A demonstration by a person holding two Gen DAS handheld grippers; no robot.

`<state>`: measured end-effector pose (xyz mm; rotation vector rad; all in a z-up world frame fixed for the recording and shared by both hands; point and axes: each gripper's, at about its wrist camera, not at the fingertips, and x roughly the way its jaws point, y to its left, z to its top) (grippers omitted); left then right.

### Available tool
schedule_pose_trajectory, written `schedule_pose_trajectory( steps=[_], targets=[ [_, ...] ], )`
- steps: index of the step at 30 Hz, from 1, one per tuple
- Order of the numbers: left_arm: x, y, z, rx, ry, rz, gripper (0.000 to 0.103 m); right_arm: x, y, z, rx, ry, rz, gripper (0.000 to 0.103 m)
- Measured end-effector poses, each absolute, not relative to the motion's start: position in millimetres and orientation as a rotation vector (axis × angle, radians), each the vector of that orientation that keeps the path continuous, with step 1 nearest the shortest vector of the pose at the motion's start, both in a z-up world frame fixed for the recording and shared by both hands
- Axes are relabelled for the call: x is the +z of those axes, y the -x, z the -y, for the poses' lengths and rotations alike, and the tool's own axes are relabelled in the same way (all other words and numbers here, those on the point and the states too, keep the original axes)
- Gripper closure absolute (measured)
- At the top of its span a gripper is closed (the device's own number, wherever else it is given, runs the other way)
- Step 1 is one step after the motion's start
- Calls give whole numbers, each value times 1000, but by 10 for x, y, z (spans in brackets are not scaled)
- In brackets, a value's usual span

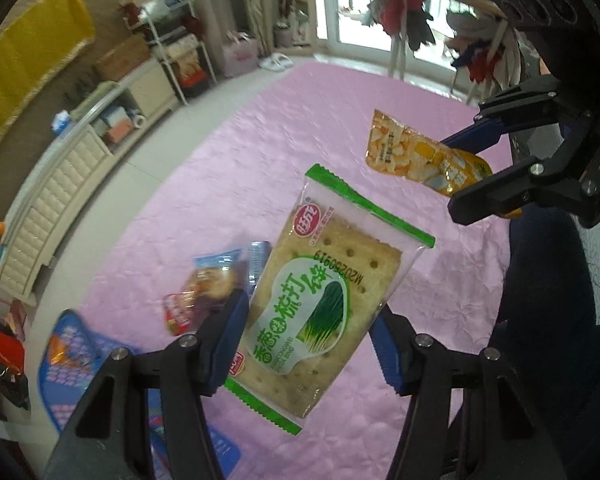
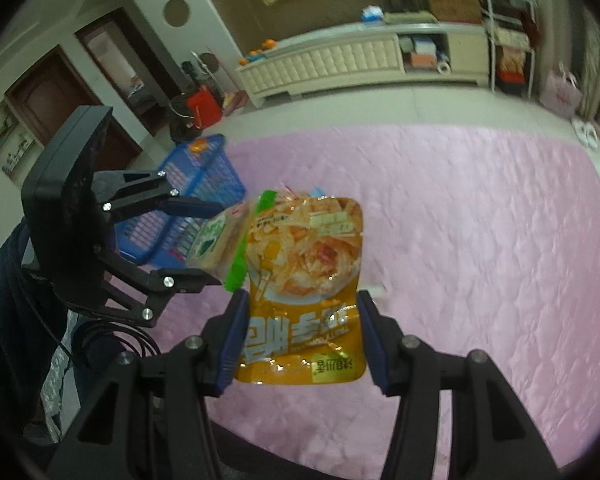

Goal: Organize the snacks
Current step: 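Carry the yellow bag and cracker packet over the blue basket with both grippers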

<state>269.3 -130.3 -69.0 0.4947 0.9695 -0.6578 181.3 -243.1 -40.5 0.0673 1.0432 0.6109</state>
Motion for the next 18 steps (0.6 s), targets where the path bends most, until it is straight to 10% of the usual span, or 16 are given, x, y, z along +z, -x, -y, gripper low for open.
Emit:
schedule_pose_trajectory(
  steps=[18],
  targets=[
    [-44,-2232,256,-439,-458,-869,45,79,-1862,1215,788,70,-947,45]
  ],
)
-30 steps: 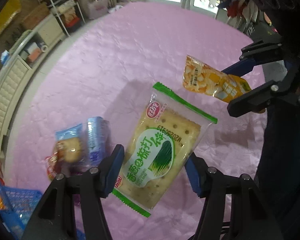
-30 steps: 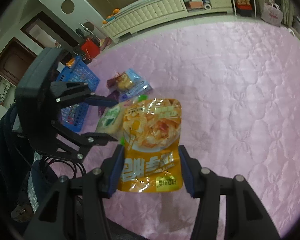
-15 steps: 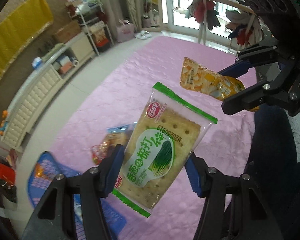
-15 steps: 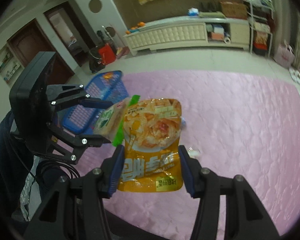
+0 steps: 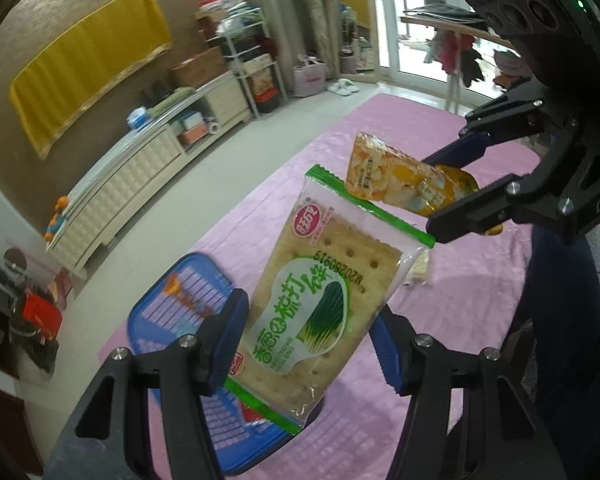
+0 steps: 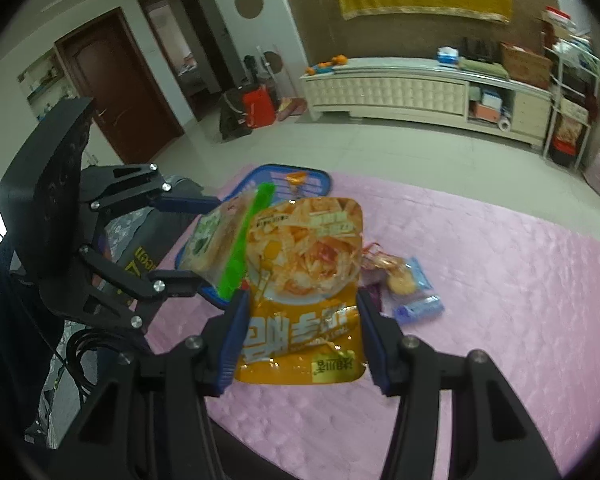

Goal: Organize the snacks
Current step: 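Carry the yellow bag and cracker packet over the blue basket with both grippers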

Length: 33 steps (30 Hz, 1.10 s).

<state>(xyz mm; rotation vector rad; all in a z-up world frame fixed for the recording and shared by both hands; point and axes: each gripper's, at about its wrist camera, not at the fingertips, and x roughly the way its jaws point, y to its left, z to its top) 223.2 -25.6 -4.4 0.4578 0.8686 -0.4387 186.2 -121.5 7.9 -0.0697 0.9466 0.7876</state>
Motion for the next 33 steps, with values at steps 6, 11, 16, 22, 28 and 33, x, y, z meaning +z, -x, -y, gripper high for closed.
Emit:
schedule_pose_trajectory(
  steps=[6,11,16,22,28,33],
  targets=[
    [-15,-2186,-145,-367,-413,-876,45,-15,-1993,905,840,88,-954,45],
    [-96,-2219,-510,-309,-380,-895,45,-107,-2130,645,861,108,-979,45],
    [-174,-2349,-854,-257,-322,-911,45,-240,-2290,366,857,147,-1006,45],
    [-406,-2560,-1185,-174,-250,-997,45,-481,-2598,77,846,158,-1067,45],
    [-625,-2662,-1319,-136,-228,-1046,45,-692,-2775,-190,818,180,-1136,45],
    [-695,-2732,-1414,-124,-211,-1063,45,-763,-2866,-357,777,243,-1136,45]
  ],
)
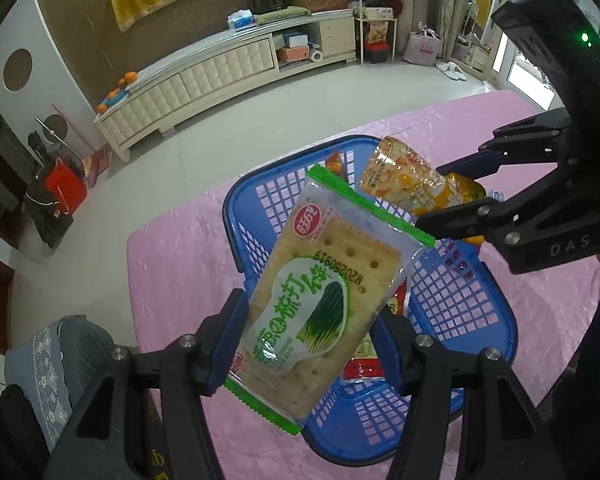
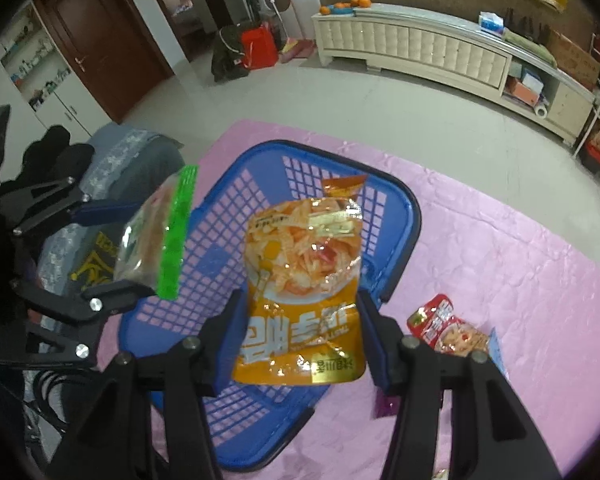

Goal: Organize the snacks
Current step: 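Carry the yellow bag and cracker packet over the blue basket with both grippers, then open the right gripper to drop the yellow bag while the left lowers and releases the cracker packet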

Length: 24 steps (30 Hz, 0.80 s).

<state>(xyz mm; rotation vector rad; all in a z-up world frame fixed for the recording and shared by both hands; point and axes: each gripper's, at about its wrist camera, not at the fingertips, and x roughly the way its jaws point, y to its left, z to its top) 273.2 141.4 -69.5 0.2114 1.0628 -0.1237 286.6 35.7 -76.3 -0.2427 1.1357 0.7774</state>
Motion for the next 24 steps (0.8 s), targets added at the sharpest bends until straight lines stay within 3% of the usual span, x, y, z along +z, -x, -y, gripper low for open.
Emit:
schedule_pose_trajectory(
  steps=[6,8,9,24],
  targets=[
    [-672,-2729,-1448,-115,-187,-1061,45,-822,-2915,-510,709,337,-1103,35],
    [-673,-2734,-1460,-102,-195,-1064,45,-846,-2927,-521,697,366,-1107,13],
    [-671,-2727,-1447,-99,-200,-1066,45,-844,-2921,-521,696,377,-1099,11],
    [-623,-2659,-1212,-108,-138,-1083,45,-729,-2754,14,624,225,-1101,11]
  ],
)
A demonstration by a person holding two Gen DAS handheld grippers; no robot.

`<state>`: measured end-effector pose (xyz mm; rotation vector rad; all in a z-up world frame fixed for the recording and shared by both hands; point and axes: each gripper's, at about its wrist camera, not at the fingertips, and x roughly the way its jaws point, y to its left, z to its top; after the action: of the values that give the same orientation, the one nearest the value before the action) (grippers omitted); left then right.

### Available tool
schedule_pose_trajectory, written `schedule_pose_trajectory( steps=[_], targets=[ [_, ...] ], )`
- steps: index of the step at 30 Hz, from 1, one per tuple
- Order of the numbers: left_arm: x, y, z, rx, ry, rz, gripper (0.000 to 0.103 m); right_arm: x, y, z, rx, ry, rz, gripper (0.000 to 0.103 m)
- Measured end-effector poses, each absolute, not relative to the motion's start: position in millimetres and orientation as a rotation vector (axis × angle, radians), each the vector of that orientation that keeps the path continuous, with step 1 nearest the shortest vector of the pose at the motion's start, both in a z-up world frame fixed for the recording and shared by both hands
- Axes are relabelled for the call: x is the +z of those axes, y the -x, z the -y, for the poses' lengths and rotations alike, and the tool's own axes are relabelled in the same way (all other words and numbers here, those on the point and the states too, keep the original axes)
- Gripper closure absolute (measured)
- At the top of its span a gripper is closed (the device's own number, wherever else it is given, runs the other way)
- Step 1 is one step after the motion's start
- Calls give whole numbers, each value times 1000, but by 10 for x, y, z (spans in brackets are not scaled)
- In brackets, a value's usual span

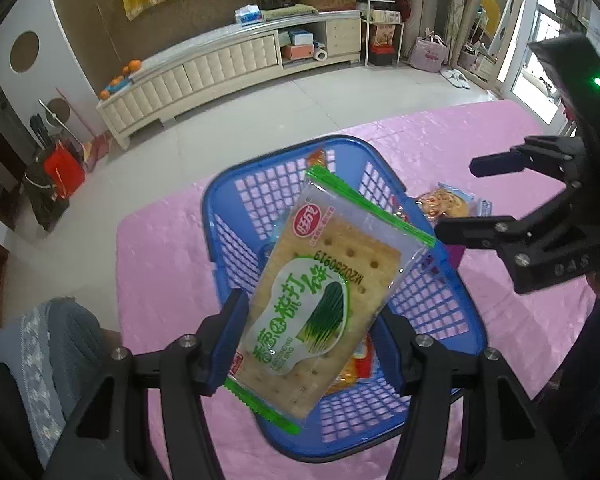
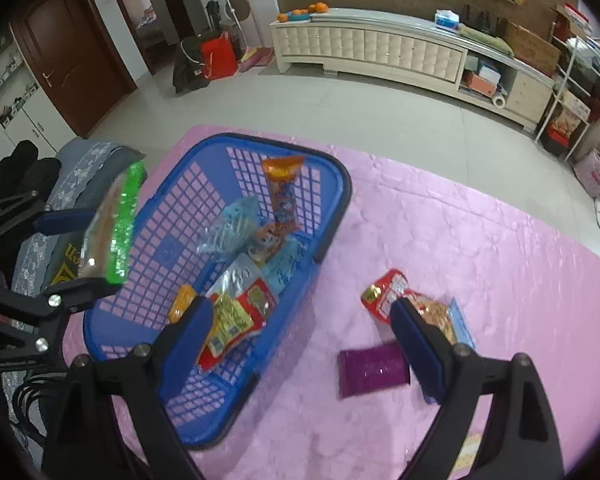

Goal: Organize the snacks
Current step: 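Open the right gripper to drop the yellow bag while the left lowers and releases the cracker packet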

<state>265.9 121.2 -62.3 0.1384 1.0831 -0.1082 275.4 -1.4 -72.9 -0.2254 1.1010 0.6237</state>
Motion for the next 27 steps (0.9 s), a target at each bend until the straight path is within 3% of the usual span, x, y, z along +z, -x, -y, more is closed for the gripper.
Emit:
schedule_pose_trajectory(
  steps=[23,25,27],
  targets=[
    [-1138,-2681,-857,-105,-29,-1175,45,-1032,-2512,433,604,182,-1156,11],
    [-1107,-2687,-864,-107,-17,-1166,40,-1052,-2503,423,601,179,-1158,11],
    [-1069,-2670,-858,-117,-7,-1150,28,-1060,-2487,412,602,178,-1154,11]
  ],
)
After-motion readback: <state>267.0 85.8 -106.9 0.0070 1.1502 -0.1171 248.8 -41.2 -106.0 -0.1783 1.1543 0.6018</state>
